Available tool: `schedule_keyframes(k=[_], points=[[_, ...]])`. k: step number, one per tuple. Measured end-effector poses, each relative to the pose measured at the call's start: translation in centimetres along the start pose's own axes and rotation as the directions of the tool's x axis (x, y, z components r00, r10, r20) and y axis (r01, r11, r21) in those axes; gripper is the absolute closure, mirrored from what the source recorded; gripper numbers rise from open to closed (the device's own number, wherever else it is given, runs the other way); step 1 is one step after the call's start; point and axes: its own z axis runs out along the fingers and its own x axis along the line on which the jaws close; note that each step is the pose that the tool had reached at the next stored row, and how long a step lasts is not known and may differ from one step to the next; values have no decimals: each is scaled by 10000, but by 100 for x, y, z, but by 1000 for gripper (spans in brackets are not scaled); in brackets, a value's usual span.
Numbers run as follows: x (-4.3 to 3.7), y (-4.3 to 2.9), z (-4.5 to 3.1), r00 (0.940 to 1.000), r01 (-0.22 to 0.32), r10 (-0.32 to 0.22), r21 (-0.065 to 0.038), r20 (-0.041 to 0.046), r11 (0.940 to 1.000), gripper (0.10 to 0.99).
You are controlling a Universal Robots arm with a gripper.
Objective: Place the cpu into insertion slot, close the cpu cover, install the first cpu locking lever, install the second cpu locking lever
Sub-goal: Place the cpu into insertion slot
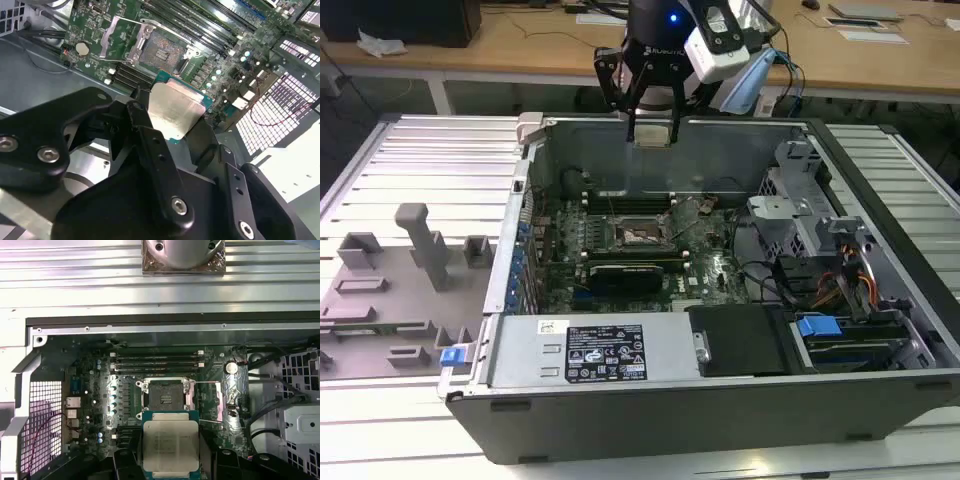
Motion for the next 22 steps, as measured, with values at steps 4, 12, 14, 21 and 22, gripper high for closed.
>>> schedule_keyframes(k=[4, 12, 14, 21, 22], points=[[0, 0, 0, 10000, 0, 0, -2, 0, 10000, 545], [-2, -8, 91, 10000, 1, -1, 19, 1, 10000, 545], [-3, -11, 123, 10000, 1, -1, 42, 1, 10000, 545], [-7, -32, 362, 10000, -1, 1, 101, 3, 9999, 545], [-8, -35, 386, 10000, -1, 1, 104, 3, 9999, 545]])
